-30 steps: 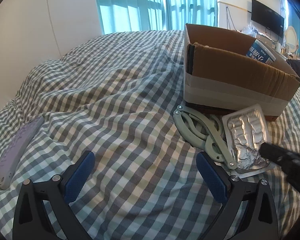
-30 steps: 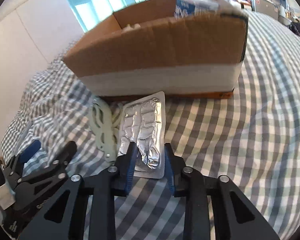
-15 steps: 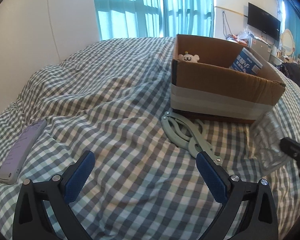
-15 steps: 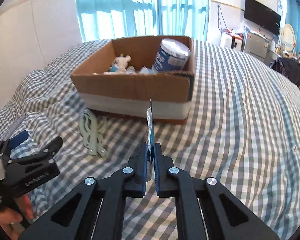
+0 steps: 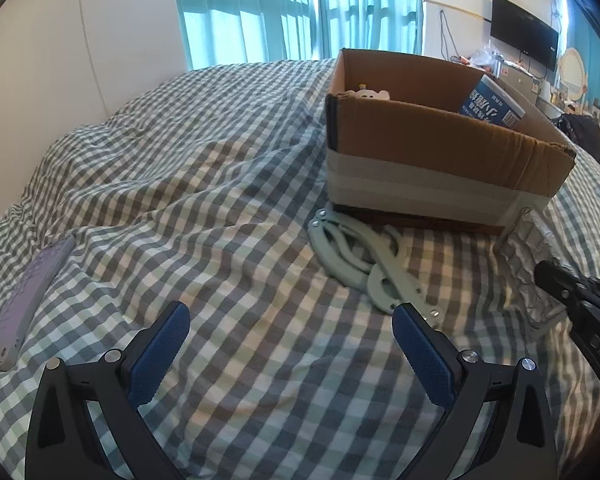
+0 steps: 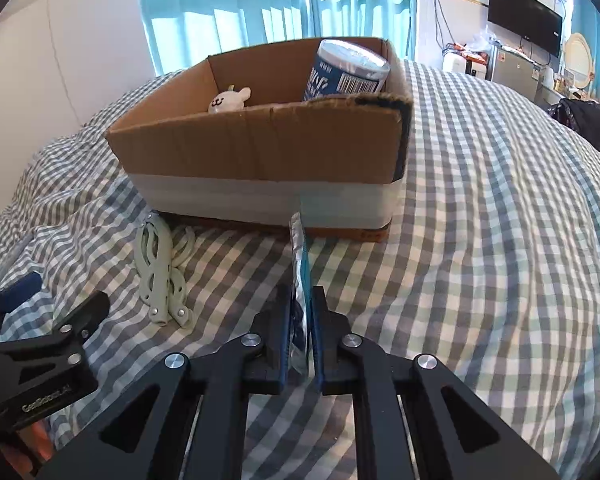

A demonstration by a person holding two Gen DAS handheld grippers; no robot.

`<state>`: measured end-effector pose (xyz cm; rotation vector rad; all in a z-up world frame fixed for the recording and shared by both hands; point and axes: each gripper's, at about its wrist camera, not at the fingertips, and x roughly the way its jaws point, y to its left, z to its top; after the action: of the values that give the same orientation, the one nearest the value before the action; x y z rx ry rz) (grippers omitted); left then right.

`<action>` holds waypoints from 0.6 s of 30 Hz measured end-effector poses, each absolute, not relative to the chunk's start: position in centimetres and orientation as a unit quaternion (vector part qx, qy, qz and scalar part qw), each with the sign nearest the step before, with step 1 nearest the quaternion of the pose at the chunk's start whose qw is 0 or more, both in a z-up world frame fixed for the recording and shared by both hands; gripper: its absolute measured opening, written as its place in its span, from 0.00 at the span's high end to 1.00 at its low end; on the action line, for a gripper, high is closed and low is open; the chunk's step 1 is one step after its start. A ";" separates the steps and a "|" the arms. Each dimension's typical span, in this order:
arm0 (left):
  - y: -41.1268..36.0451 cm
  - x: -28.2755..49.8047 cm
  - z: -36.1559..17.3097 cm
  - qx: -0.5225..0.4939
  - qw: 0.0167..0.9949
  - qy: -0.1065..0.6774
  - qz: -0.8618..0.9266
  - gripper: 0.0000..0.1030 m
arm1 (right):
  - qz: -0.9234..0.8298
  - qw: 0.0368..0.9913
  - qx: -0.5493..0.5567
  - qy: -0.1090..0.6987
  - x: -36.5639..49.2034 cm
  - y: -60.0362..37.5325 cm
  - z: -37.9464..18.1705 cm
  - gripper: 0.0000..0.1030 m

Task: Organize objects
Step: 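Grasp the pale green folding hanger with the left gripper while the right gripper holds the foil pack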

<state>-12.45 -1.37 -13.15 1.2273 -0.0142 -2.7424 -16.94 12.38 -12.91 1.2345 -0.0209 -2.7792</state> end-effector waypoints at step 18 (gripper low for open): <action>3.5 -17.9 -16.3 0.442 0.039 0.001 -0.896 0.08 | -0.924 -0.052 0.378 -0.016 -17.3 18.0 -12.7 0.92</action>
<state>-17.90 3.50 -16.32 1.3563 0.0022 -2.7474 -17.32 17.96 -12.73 1.2283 -0.0526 -3.0037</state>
